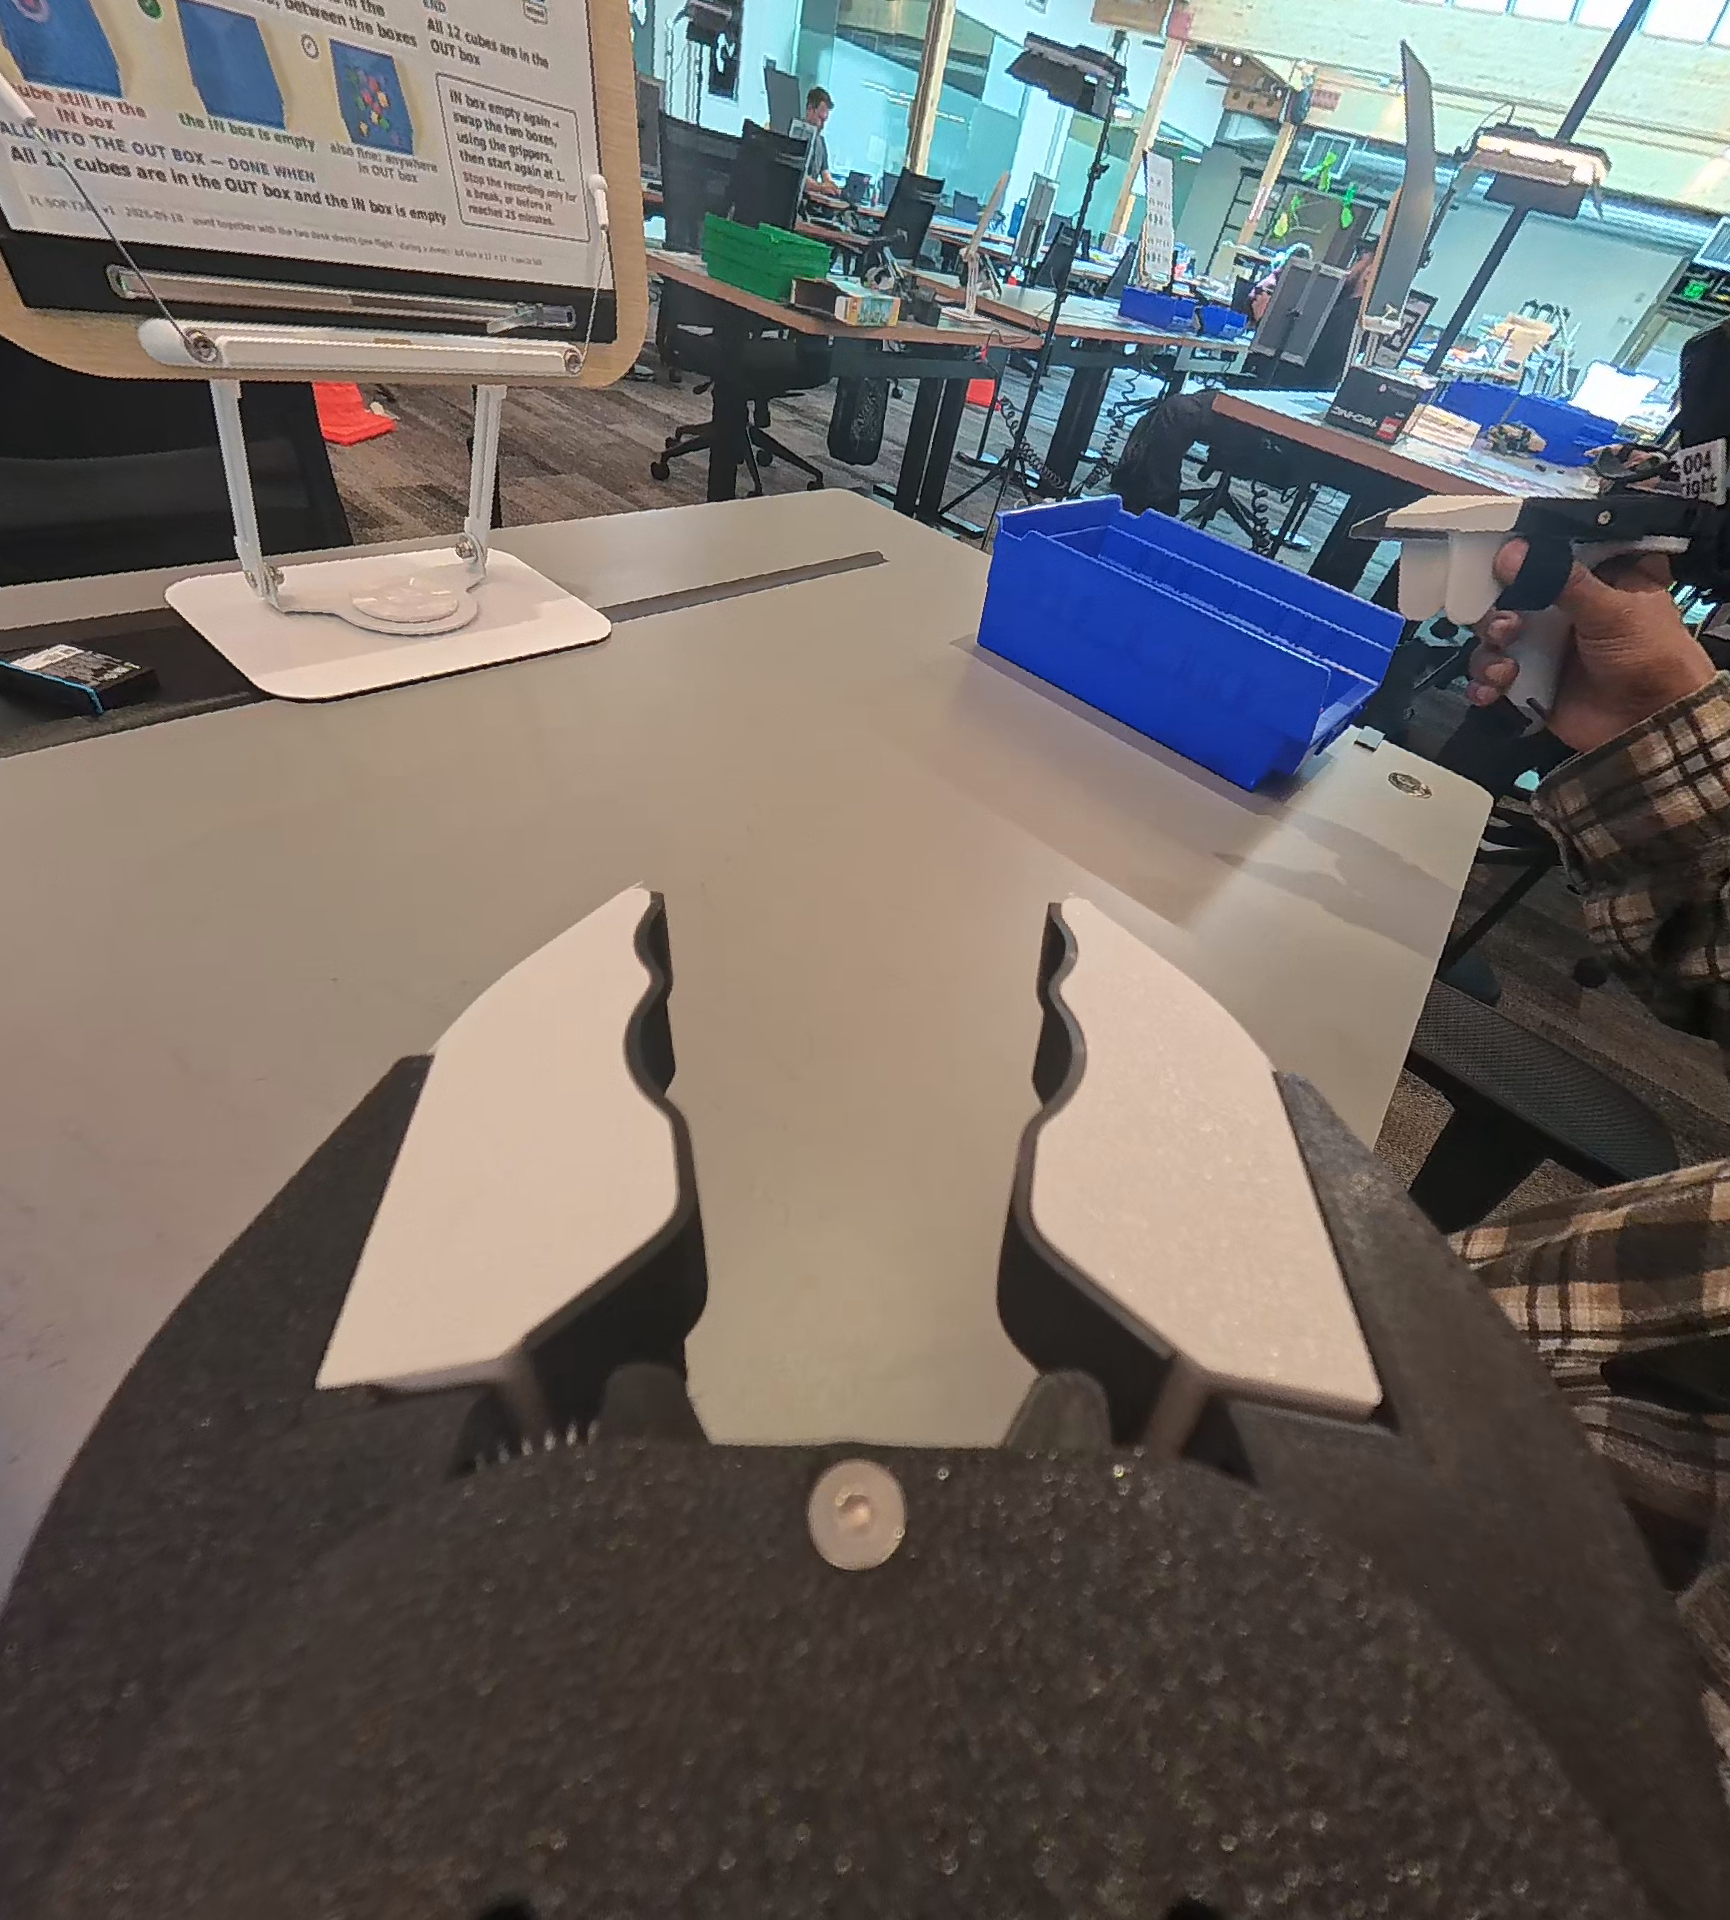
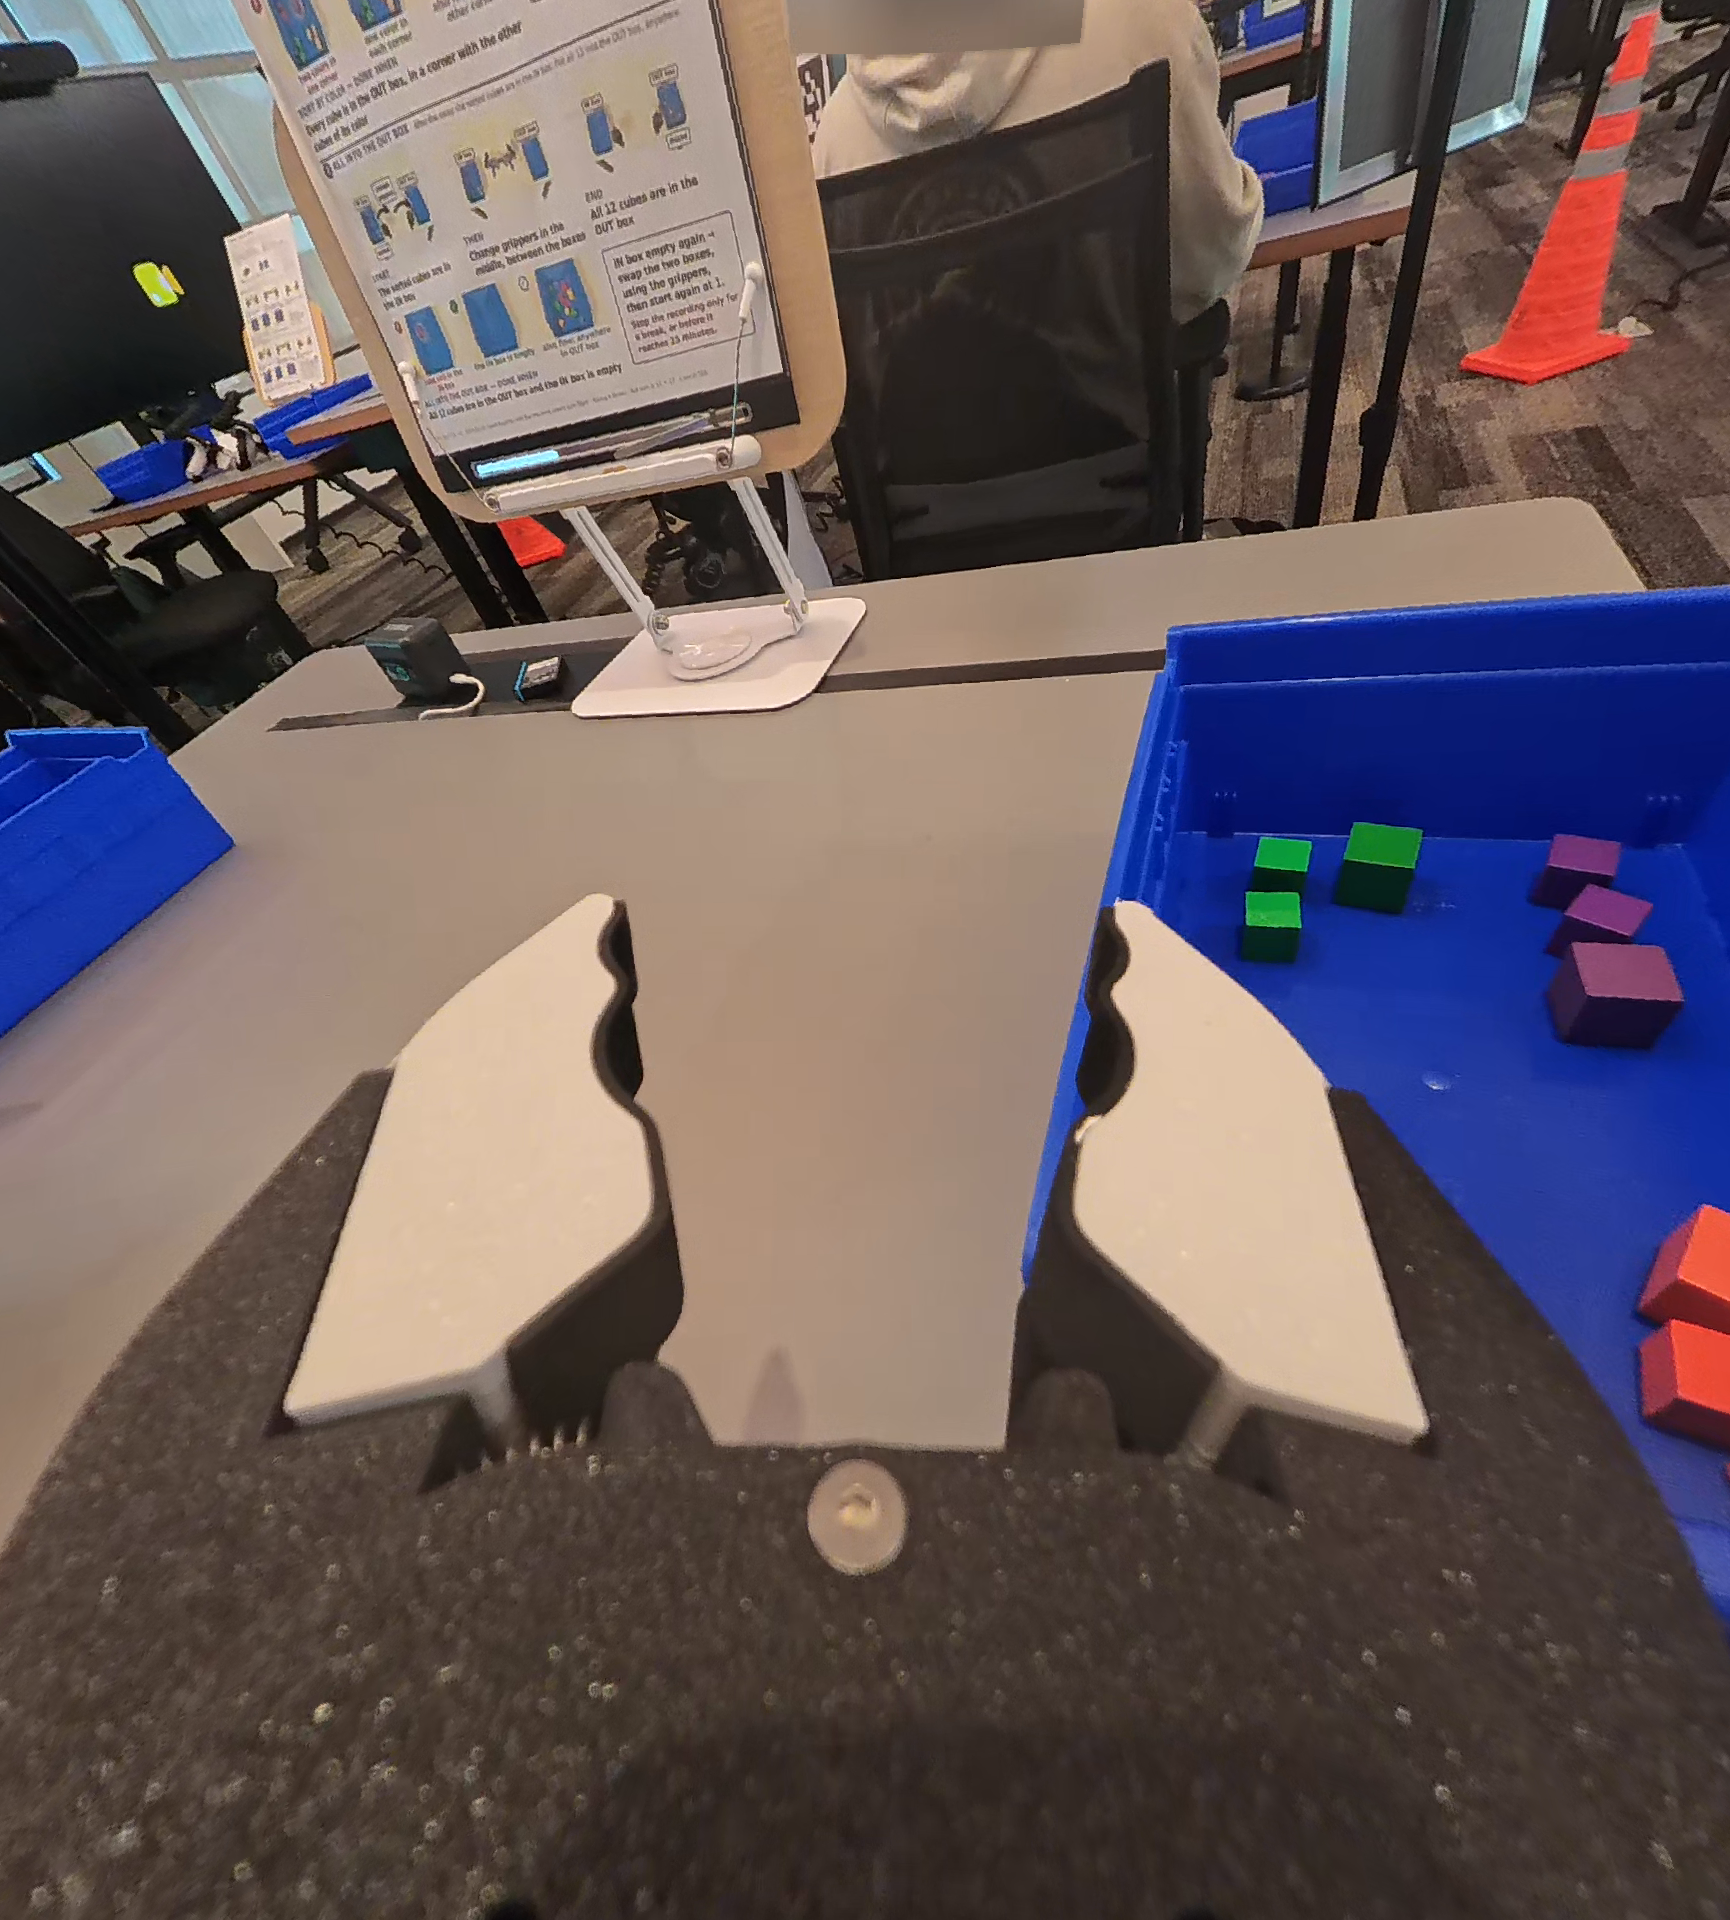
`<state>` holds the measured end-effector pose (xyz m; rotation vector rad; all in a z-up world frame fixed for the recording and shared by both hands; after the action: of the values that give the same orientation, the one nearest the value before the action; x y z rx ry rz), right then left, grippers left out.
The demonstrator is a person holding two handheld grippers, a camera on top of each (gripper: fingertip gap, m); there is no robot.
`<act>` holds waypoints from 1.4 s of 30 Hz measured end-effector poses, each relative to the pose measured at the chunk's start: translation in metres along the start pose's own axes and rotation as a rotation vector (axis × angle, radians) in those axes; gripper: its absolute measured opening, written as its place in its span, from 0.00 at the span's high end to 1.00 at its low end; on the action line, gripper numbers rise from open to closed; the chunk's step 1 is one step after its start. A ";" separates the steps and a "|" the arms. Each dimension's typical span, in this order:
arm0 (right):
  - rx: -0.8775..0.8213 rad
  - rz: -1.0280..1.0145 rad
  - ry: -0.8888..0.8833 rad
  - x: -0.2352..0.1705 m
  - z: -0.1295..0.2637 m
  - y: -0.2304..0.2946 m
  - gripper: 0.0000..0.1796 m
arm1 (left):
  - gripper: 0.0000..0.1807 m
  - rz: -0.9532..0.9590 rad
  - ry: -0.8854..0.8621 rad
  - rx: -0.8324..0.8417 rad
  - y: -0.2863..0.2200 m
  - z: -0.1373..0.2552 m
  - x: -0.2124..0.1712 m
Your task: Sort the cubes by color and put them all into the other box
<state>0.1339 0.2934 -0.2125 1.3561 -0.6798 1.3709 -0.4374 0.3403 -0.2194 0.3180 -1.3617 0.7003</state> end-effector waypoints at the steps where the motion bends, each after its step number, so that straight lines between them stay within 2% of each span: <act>1: 0.000 0.000 0.002 0.000 0.000 0.000 0.54 | 0.62 0.000 0.000 0.000 0.000 0.000 0.000; 6: -0.023 0.010 0.021 0.005 0.002 -0.004 0.54 | 0.62 -0.001 0.002 -0.003 -0.001 0.000 0.000; 10: -0.077 0.043 0.099 0.031 0.007 -0.021 0.54 | 0.63 0.001 0.007 -0.006 -0.001 -0.001 -0.001; 14: -0.179 0.072 0.322 0.068 0.008 -0.062 0.56 | 0.63 -0.001 0.014 -0.008 -0.001 -0.002 -0.001; 21: -0.348 -0.106 0.809 0.106 0.009 -0.162 0.61 | 0.63 -0.003 0.012 -0.004 -0.002 -0.002 0.000; 27: -0.330 -0.341 0.941 0.085 -0.010 -0.200 0.63 | 0.63 -0.001 0.009 0.000 -0.001 -0.001 0.000; 37: -0.479 -0.364 1.170 0.028 -0.034 -0.243 0.60 | 0.63 0.014 0.029 0.005 0.005 -0.007 -0.005; 40: -0.476 -0.396 1.197 0.017 -0.041 -0.252 0.64 | 0.63 0.016 0.040 0.013 0.008 -0.008 -0.007; 42: -0.470 -0.428 1.212 0.011 -0.045 -0.255 0.71 | 0.63 0.018 0.045 0.018 0.010 -0.009 -0.008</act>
<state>0.3545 0.4132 -0.2785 0.1311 0.1283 1.2782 -0.4370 0.3504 -0.2310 0.3034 -1.3172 0.7311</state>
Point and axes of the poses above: each gripper's, where its closed fingertips meet, z back along the fingers, x out of its top, y = z × x across the jaws, the point moved 8 cm from there along z, back along the fingers, and after that the axes turned 5 degrees about x, right-handed, at the moved point
